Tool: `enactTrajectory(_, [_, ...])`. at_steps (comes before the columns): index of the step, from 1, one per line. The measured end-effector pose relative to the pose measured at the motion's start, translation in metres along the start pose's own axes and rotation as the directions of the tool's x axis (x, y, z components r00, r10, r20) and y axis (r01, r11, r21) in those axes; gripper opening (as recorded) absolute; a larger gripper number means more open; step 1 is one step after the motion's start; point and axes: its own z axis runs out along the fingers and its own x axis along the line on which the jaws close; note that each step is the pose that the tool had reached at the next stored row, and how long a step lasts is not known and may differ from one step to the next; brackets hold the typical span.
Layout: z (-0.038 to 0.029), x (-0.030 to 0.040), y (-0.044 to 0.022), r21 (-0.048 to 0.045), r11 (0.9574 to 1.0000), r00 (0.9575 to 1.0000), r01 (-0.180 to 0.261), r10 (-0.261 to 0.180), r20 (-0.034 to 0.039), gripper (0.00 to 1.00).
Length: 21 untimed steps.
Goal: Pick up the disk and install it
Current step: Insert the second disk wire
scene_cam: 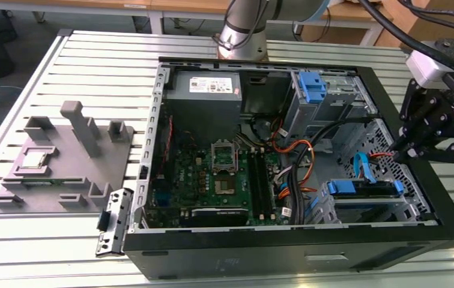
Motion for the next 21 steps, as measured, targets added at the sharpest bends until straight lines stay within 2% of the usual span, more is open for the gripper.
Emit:
enactTrajectory(18, [0.0017,0.0000,-0.0019,-0.0023,1.0000,1.0000,0.000,0.000,-0.0021,0.24])
enactTrajectory(21, [0.0018,0.0001,-0.0041,-0.0104,0.9999,1.0000,-0.001,0.001,-0.0023,0.24])
